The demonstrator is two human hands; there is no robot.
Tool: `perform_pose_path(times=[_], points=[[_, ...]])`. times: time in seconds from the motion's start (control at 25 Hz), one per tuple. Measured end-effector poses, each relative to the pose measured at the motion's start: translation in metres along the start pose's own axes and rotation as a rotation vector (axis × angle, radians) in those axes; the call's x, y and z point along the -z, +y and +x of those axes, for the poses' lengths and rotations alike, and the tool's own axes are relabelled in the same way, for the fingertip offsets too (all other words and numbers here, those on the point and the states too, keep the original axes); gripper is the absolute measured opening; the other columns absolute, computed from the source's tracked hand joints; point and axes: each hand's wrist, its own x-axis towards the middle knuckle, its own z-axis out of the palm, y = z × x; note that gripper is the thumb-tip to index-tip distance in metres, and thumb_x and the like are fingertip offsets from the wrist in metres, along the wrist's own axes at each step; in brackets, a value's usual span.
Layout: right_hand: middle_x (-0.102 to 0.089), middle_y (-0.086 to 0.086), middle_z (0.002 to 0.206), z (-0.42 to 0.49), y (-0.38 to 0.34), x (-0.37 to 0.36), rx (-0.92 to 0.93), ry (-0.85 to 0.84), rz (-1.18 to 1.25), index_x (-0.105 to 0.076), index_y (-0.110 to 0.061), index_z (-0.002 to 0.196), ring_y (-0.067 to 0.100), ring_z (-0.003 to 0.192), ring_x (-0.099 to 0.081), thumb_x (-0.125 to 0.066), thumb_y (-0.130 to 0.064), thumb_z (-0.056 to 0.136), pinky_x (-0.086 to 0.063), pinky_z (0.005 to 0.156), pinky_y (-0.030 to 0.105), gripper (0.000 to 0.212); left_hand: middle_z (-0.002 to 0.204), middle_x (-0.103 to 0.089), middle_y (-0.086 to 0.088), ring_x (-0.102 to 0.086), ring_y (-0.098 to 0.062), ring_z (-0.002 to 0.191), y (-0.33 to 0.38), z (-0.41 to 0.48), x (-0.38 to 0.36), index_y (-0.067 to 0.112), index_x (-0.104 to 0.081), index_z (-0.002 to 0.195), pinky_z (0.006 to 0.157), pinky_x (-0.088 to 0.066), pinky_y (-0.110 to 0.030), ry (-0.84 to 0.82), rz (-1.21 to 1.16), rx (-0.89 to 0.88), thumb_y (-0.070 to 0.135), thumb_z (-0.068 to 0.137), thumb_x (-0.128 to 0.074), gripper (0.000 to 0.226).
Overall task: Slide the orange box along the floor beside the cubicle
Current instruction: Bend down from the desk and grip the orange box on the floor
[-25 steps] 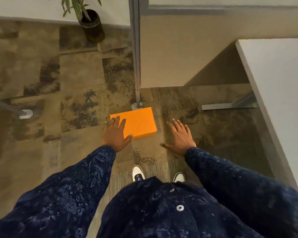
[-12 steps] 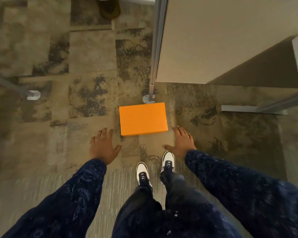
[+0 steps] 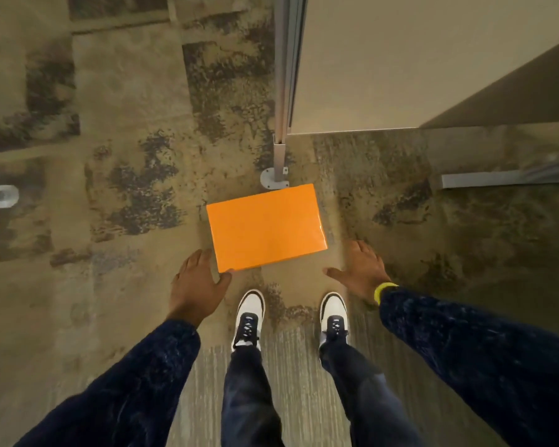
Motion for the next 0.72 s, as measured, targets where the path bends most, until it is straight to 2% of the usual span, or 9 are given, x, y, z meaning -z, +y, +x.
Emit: perform_pose_path(times=[0.16, 0.28, 0.48, 0.56, 0.6, 0.64, 0.68, 0.72], points=[[-0.032, 0.012, 0.160, 0.076, 0.016, -0.054, -0.114, 0.034, 0.122, -0.025, -0.013, 0.153, 0.032, 0.147, -0.030, -0.067, -0.066, 0.076, -0.027, 0.118, 0.048, 0.102, 0.158, -0.033, -0.015, -0.033, -0.035, 0.143, -0.035, 0.088, -0.058, 0.009, -0.030, 0.152, 0.113, -0.033, -0.049, -0.018, -0.081, 0.033, 0.050, 0.092, -0.056, 0.077], [-0.033, 0.012, 0.160, 0.135, 0.033, -0.098, -0.161, 0.053, 0.195, -0.025, -0.013, 0.154, 0.033, 0.145, -0.034, -0.068, -0.066, 0.075, -0.031, 0.117, 0.046, 0.104, 0.159, -0.032, -0.016, -0.034, -0.035, 0.143, -0.060, 0.143, -0.116, 0.006, -0.030, 0.151, 0.112, -0.032, -0.046, -0.064, -0.220, 0.123, 0.052, 0.091, -0.057, 0.080], [-0.034, 0.010, 0.159, 0.212, 0.054, -0.160, -0.197, 0.053, 0.311, -0.026, -0.017, 0.153, 0.033, 0.142, -0.039, -0.073, -0.061, 0.074, -0.037, 0.111, 0.043, 0.103, 0.148, -0.043, -0.027, -0.044, -0.042, 0.132, -0.099, 0.201, -0.206, -0.007, -0.040, 0.140, 0.105, -0.035, -0.046, -0.145, -0.324, 0.281, 0.050, 0.091, -0.059, 0.077], [-0.032, 0.009, 0.159, 0.235, 0.060, -0.180, -0.220, 0.028, 0.373, -0.023, -0.019, 0.154, 0.033, 0.142, -0.039, -0.074, -0.061, 0.074, -0.039, 0.111, 0.043, 0.104, 0.148, -0.046, -0.022, -0.046, -0.037, 0.132, -0.109, 0.216, -0.231, -0.005, -0.041, 0.141, 0.105, -0.036, -0.046, -0.135, -0.365, 0.323, 0.048, 0.091, -0.060, 0.075], [-0.032, 0.010, 0.159, 0.245, 0.063, -0.189, -0.238, 0.016, 0.409, -0.021, -0.019, 0.155, 0.033, 0.142, -0.038, -0.074, -0.060, 0.074, -0.039, 0.112, 0.044, 0.105, 0.141, -0.057, -0.016, -0.054, -0.029, 0.126, -0.111, 0.222, -0.241, -0.003, -0.049, 0.136, 0.101, -0.040, -0.046, -0.102, -0.393, 0.321, 0.045, 0.091, -0.063, 0.067], [-0.032, 0.010, 0.159, 0.254, 0.066, -0.196, -0.257, 0.010, 0.445, -0.020, -0.019, 0.155, 0.034, 0.142, -0.038, -0.074, -0.059, 0.074, -0.038, 0.113, 0.045, 0.106, 0.125, -0.069, -0.006, -0.064, -0.016, 0.109, -0.114, 0.229, -0.251, 0.000, -0.058, 0.124, 0.092, -0.043, -0.044, -0.048, -0.428, 0.317, 0.041, 0.090, -0.065, 0.054], [-0.034, 0.009, 0.158, 0.262, 0.069, -0.202, -0.273, 0.004, 0.478, -0.019, -0.017, 0.155, 0.033, 0.142, -0.038, -0.075, -0.057, 0.075, -0.038, 0.114, 0.046, 0.106, 0.114, -0.074, 0.002, -0.064, -0.009, 0.093, -0.114, 0.236, -0.257, 0.002, -0.061, 0.117, 0.084, -0.042, -0.041, 0.019, -0.468, 0.320, 0.039, 0.089, -0.068, 0.047], [-0.037, 0.009, 0.156, 0.270, 0.070, -0.207, -0.283, -0.002, 0.509, -0.022, -0.015, 0.154, 0.033, 0.140, -0.041, -0.076, -0.055, 0.075, -0.039, 0.113, 0.046, 0.104, 0.117, -0.071, -0.002, -0.060, -0.013, 0.090, -0.114, 0.243, -0.261, 0.000, -0.057, 0.122, 0.080, -0.039, -0.039, 0.071, -0.516, 0.358, 0.039, 0.087, -0.069, 0.054]])
